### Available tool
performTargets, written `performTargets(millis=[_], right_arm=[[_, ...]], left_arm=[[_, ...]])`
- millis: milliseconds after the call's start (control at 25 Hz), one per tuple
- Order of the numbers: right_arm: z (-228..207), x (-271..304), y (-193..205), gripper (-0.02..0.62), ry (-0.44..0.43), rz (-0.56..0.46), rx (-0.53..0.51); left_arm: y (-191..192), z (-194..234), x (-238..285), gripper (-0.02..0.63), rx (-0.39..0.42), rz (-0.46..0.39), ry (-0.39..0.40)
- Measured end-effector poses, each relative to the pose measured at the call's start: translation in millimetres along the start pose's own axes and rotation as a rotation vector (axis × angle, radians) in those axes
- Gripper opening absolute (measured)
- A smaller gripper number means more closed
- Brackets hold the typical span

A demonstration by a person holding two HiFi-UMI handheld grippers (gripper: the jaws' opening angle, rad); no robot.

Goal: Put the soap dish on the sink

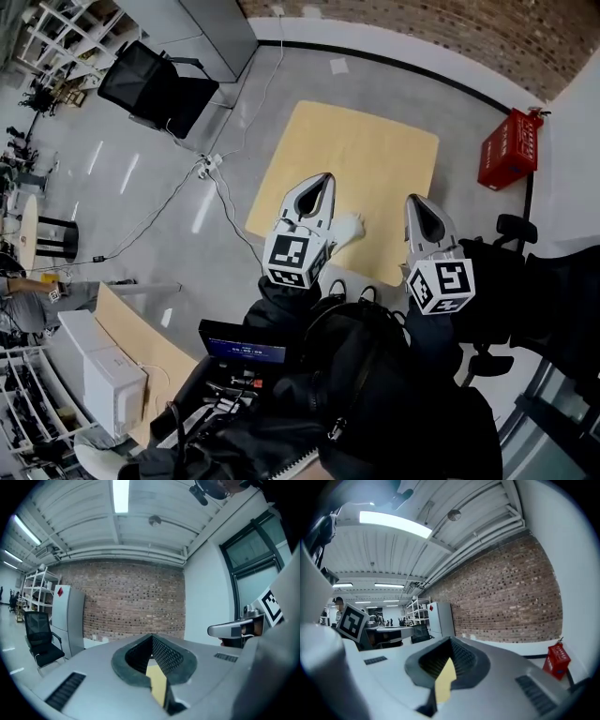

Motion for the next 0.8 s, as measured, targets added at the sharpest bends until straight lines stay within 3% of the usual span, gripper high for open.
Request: performTargets(millis=[200, 440, 800], right_arm=[[9.0, 2.3, -27.0, 0.005, -0.011, -0.063, -0.066], [14.3, 3.3, -56.0, 0.005, -0.009, -0.134, -0.147], [12.7, 7.1, -72.1, 0.005, 0.004, -0.169, -0.197]], left_arm=[[-26.2, 4.5, -4.1, 0.003, -0.008, -0.054, -0.005], [-55.5, -1.0, -3.8, 0.003, 0.055, -0.117, -0.006], [-67.6, 0.3, 2.4, 0.003, 0.044, -0.142, -0.01]])
Point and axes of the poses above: the fingertips, and each gripper's own axes: x forward along the fingers, z to its left, y out of its underside, the point moved 7 cm from there along -x, backward along the fingers, and after that the axes turned 2 degrees about -y, right-handed, at the moved point
